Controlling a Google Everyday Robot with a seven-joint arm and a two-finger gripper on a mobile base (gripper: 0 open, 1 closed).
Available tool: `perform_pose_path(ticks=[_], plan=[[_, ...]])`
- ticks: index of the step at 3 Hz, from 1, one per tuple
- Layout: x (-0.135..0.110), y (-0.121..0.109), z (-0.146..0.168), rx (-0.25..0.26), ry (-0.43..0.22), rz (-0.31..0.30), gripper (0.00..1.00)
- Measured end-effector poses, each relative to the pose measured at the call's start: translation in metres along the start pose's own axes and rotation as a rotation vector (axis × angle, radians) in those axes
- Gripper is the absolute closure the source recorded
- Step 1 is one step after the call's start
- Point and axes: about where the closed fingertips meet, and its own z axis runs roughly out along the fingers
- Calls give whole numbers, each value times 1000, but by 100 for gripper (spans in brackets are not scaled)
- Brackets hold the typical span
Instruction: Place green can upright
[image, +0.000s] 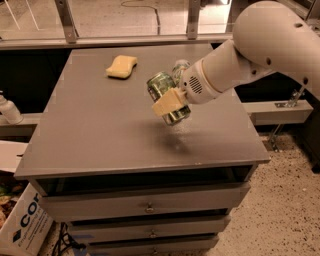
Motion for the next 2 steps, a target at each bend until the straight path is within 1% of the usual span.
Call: perform_pose_path(ticks=[1,2], plan=[[3,-2,1,20,44,-33,100],[8,-1,0,56,127,-114,100]])
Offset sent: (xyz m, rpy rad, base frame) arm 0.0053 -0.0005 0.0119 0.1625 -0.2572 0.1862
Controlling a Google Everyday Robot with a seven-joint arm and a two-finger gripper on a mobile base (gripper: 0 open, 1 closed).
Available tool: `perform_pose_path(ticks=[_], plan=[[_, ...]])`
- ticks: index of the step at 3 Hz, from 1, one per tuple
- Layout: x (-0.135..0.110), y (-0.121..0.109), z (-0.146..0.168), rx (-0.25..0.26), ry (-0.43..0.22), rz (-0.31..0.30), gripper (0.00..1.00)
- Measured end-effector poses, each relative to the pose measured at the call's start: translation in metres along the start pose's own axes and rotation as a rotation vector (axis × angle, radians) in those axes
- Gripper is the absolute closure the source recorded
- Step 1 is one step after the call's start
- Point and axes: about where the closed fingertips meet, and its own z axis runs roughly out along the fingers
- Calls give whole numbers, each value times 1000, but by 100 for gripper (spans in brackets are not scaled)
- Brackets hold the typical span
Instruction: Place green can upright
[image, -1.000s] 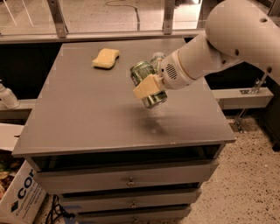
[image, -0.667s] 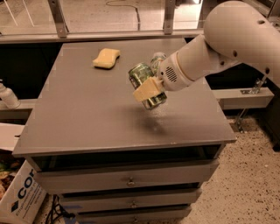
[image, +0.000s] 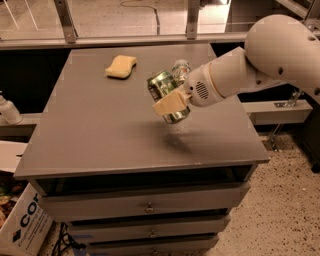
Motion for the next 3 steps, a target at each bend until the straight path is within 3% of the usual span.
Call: perform_pose_path(ticks=[1,2,3], plan=[[3,0,-2,76,60,-101,100],[3,-1,0,81,62,-148,100],[3,-1,0,80,62,-143,100]])
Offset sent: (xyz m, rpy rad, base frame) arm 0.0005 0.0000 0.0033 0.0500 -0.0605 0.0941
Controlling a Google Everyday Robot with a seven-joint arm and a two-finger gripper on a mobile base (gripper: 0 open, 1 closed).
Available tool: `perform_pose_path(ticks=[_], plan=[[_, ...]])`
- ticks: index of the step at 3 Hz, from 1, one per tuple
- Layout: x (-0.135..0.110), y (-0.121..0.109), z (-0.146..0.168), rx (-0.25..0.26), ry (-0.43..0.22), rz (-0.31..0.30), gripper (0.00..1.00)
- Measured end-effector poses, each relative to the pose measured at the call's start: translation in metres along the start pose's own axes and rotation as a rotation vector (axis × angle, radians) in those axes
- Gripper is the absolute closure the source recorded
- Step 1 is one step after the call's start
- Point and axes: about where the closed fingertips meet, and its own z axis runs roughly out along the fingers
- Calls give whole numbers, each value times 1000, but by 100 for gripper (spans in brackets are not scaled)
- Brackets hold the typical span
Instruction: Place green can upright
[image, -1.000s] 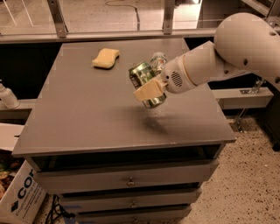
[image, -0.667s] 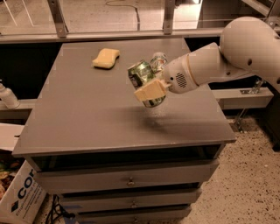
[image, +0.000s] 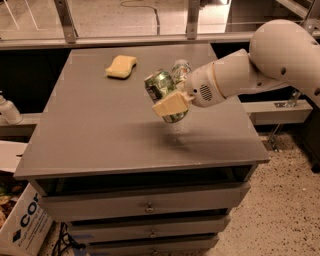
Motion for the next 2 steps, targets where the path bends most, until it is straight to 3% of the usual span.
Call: perform_pose_path(ticks=[1,2], plan=[[5,1,4,13,96,-27,100],[13,6,5,53,270,-86,100]])
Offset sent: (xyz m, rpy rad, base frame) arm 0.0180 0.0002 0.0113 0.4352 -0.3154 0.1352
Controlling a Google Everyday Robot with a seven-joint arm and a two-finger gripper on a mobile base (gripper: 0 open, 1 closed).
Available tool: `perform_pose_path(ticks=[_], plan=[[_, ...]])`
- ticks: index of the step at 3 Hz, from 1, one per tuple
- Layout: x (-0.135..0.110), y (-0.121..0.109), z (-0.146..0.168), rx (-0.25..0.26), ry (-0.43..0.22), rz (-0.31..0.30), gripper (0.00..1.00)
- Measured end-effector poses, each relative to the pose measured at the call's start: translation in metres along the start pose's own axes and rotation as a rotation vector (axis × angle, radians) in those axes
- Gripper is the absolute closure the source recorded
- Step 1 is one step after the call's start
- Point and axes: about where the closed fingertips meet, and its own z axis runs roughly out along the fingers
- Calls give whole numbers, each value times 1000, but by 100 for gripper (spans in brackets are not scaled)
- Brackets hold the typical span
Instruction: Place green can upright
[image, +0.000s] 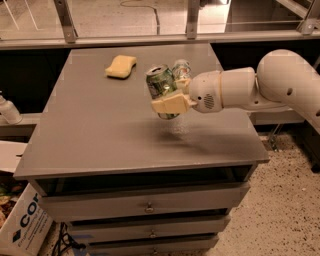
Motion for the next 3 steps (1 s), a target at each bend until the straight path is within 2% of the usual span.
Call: perform_pose_path(ticks=[1,2,3], plan=[[7,6,1,44,124,-86,100],[9,10,-3,56,160,-135,100],[0,15,-6,39,137,-161,100]])
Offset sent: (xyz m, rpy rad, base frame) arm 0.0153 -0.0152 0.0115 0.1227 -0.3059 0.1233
